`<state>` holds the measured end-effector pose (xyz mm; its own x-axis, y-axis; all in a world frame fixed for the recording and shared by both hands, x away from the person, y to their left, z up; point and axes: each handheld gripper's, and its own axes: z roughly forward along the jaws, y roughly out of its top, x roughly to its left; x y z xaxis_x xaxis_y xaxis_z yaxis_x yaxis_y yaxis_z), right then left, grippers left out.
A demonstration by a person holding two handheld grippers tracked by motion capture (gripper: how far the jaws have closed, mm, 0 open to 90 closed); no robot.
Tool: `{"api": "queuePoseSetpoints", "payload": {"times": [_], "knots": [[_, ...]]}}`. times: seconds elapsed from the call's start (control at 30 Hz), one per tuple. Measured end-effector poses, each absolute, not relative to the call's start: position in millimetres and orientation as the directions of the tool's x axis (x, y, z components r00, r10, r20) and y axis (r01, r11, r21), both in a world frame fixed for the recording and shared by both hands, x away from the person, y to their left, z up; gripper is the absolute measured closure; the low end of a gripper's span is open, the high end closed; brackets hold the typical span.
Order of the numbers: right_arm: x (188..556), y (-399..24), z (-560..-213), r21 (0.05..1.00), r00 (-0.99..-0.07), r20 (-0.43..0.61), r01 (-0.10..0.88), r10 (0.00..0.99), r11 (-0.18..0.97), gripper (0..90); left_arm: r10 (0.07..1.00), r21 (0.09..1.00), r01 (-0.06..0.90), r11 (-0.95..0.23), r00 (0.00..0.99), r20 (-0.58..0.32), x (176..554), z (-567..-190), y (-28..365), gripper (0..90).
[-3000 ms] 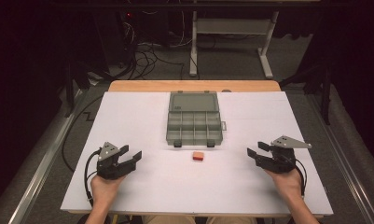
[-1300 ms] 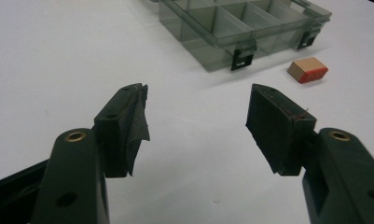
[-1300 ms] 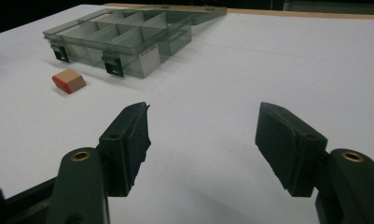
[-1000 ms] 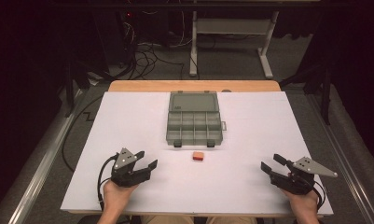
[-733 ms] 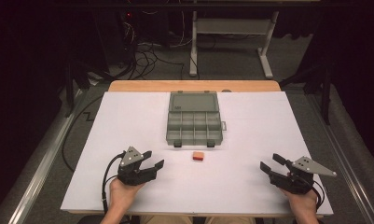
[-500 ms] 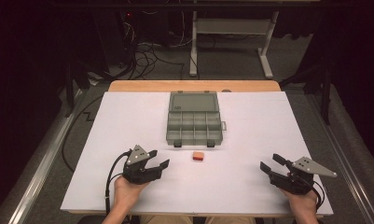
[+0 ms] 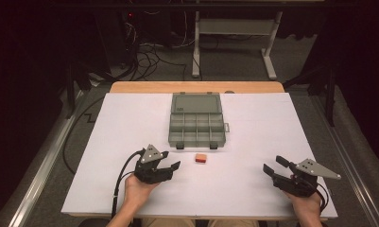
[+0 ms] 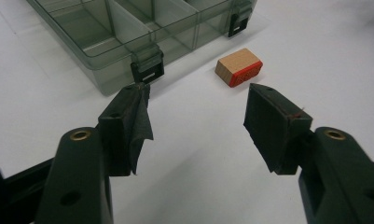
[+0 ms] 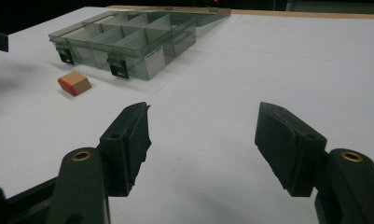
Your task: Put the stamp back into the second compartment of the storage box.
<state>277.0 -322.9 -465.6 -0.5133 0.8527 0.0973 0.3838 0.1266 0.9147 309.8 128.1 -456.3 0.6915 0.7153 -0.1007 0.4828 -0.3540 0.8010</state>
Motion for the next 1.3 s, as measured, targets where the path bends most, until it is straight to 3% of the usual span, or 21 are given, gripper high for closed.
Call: {"api": "queuePoseSetpoints", "payload": {"times": [1.3], "knots": [[277.7,-322.2,-465.2,0.916,-0.507,0.1,0.384,0.856,0.12,35.8,0.621,0.623,0.518,-0.586,0.781,-0.065,357.6,-445.2,48.1,44.9]]}}
